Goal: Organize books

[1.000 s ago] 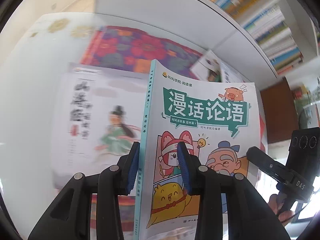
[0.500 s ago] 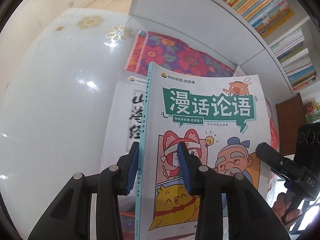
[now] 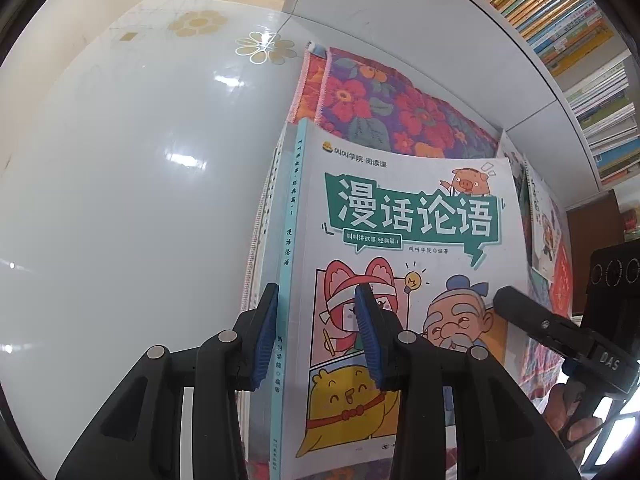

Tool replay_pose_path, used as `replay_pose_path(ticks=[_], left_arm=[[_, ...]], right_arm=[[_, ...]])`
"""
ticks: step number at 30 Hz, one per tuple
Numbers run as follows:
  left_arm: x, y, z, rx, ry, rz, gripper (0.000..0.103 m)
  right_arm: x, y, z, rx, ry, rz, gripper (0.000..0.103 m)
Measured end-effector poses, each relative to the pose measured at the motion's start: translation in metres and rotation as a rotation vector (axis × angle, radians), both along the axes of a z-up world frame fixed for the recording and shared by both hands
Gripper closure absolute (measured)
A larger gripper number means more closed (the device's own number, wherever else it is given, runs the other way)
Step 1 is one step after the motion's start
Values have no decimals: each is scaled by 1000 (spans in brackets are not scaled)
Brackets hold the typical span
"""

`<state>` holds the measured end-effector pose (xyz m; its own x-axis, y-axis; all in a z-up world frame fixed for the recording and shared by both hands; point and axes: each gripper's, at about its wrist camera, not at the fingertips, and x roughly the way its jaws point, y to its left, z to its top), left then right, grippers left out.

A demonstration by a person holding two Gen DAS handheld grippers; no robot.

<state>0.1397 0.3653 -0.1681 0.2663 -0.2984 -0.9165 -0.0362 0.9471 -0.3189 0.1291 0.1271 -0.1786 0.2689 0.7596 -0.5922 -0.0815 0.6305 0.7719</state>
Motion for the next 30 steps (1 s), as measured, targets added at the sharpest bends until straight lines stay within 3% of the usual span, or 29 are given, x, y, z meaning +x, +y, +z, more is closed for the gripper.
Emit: replay_pose_path(ticks=[13, 17, 23, 30], left_arm=[[3, -1, 2, 37, 14, -36, 65], [3, -7, 3, 131, 39, -72, 64], [9, 1, -7, 86, 70, -41, 62], [8, -4, -7, 107, 58, -40, 62]], right_arm=[[-2, -12, -30, -20, 76, -22, 80], [-3, -15, -30, -13, 78, -50, 80], [-3, -17, -28, -13, 76, -63, 80], [-6, -15, -26, -24, 73, -68, 80]])
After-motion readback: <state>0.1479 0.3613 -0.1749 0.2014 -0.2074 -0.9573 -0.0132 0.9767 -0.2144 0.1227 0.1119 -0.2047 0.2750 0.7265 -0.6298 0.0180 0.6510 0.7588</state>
